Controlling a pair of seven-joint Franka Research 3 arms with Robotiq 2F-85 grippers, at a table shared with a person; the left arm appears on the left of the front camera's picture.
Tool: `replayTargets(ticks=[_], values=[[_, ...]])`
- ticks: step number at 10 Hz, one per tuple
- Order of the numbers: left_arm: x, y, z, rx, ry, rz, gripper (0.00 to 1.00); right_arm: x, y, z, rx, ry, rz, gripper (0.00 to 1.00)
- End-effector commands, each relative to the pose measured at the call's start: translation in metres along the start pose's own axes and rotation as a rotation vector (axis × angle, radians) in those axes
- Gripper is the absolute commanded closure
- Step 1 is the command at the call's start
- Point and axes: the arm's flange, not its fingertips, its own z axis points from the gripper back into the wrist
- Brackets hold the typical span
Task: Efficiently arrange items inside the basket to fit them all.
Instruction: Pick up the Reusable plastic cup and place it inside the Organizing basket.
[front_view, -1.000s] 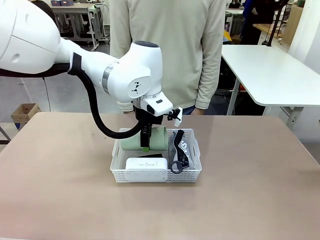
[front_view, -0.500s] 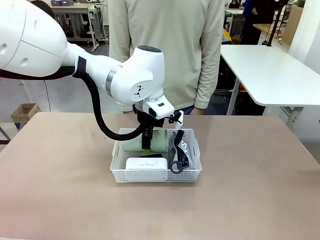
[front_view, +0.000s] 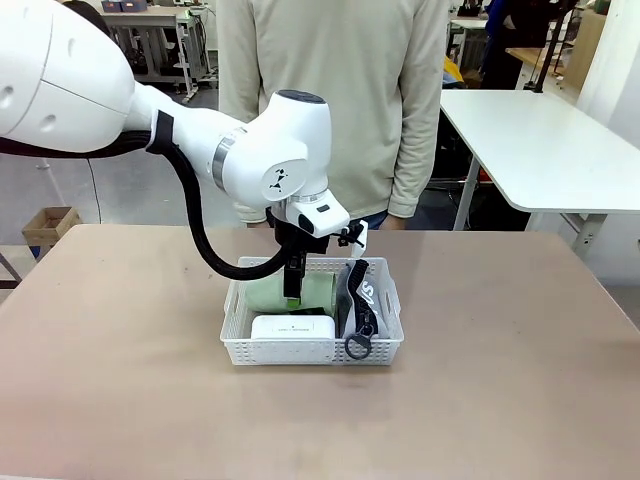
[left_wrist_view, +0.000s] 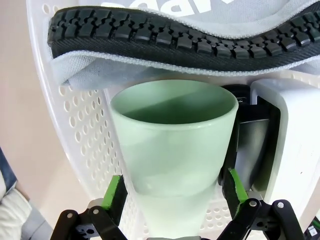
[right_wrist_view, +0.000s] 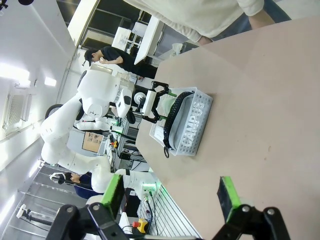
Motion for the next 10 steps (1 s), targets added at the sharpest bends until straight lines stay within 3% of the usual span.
replayTargets(ticks=[1, 4, 6, 8, 10], values=[[0.001, 0.000, 0.006, -0.009, -0.009, 0.014, 0.00, 0.001, 0.001, 0.002, 0.012, -0.003, 0.012, 0.00], [-0.012, -0.004, 0.027, -0.025, -0.063, 0.038, 0.00, 0.001, 0.001, 0.002, 0.012, -0.003, 0.012, 0.00], [-0.045, -0.015, 0.070, -0.097, -0.174, 0.066, 0.00, 0.001, 0.001, 0.002, 0.012, -0.003, 0.012, 0.00], [-0.103, -0.033, 0.117, -0.209, -0.337, 0.082, 0.00, 0.001, 0.001, 0.002, 0.012, -0.003, 0.012, 0.00], [-0.203, -0.045, 0.146, -0.412, -0.517, 0.110, 0.00, 0.001, 0.001, 0.002, 0.012, -0.003, 0.012, 0.00]])
